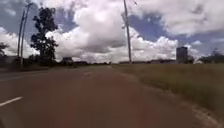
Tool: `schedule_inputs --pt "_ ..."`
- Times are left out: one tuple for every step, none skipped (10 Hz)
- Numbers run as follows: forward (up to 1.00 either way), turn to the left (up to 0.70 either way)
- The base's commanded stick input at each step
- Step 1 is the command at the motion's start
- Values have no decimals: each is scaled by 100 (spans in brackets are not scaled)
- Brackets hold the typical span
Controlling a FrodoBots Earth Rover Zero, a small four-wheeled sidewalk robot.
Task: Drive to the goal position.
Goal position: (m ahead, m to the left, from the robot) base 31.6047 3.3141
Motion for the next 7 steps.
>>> schedule_inputs --pt "100 0" --pt "100 0" --pt "100 0" --pt "100 0" --pt "100 0" --pt "100 -27" --pt "100 -38"
